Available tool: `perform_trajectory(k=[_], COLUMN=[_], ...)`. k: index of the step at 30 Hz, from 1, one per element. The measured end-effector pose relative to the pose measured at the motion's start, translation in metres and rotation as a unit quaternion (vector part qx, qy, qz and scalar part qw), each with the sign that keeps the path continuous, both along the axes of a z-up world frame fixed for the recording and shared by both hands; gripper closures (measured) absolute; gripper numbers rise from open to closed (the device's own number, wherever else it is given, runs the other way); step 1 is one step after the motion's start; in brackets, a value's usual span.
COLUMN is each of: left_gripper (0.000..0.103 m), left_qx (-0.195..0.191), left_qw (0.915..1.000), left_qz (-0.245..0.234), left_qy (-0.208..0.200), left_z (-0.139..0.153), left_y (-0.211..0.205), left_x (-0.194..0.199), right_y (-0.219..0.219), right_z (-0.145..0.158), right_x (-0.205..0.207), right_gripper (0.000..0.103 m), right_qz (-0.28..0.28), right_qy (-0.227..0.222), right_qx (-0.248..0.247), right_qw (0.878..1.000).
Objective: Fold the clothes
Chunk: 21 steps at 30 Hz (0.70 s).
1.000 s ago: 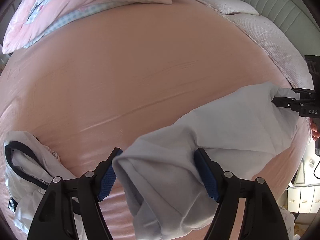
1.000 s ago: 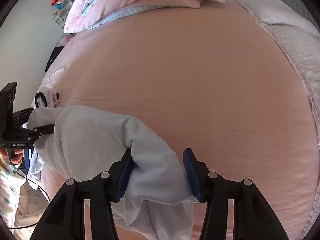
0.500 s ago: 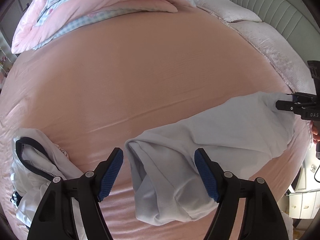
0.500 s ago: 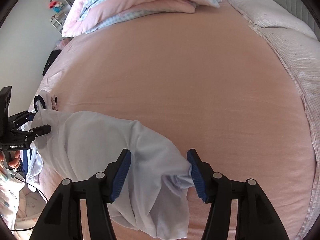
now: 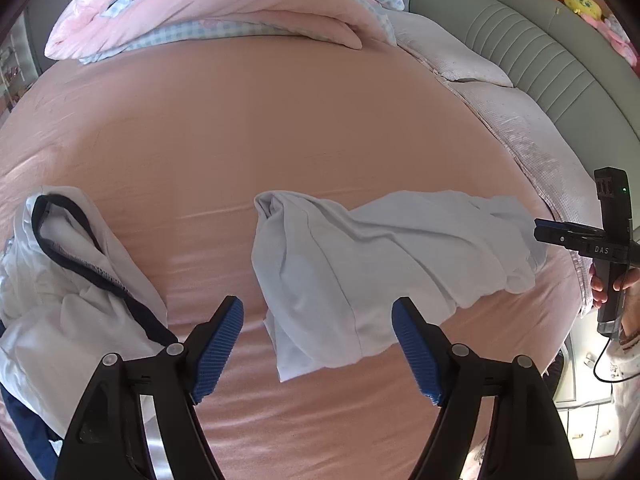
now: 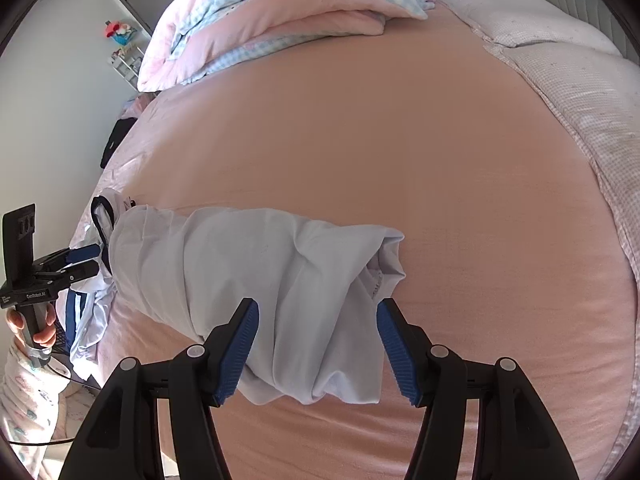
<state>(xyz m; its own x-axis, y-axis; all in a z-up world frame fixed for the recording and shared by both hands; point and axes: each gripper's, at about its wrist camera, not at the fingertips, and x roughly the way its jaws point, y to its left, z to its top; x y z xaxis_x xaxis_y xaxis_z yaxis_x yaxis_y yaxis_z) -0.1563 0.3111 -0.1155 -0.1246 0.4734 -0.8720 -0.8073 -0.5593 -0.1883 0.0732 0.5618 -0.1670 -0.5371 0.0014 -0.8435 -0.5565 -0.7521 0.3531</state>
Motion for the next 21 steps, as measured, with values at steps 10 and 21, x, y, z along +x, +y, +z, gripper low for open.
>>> perform_trajectory(k=[10, 21], left_gripper=[0.027, 0.027], left_qx=[0.030, 0.071], left_qw=[0.9990, 0.9897], left_qz=[0.030, 0.079], left_qy=[-0.012, -0.095], left_z=[-0.010, -0.032], left_y=[-0.018, -0.021], left_x=[0.011, 0.001], right_y=[-0.008, -0.017], right_z=[-0.007, -0.014], right_x=[0.013, 0.007], right_gripper=[0.042, 0.042], right_qz=[-0.051, -0.087], right_qy=[0.050, 0.068], right_qx=[-0.034, -0.064], right_qw=[0.997, 0.992])
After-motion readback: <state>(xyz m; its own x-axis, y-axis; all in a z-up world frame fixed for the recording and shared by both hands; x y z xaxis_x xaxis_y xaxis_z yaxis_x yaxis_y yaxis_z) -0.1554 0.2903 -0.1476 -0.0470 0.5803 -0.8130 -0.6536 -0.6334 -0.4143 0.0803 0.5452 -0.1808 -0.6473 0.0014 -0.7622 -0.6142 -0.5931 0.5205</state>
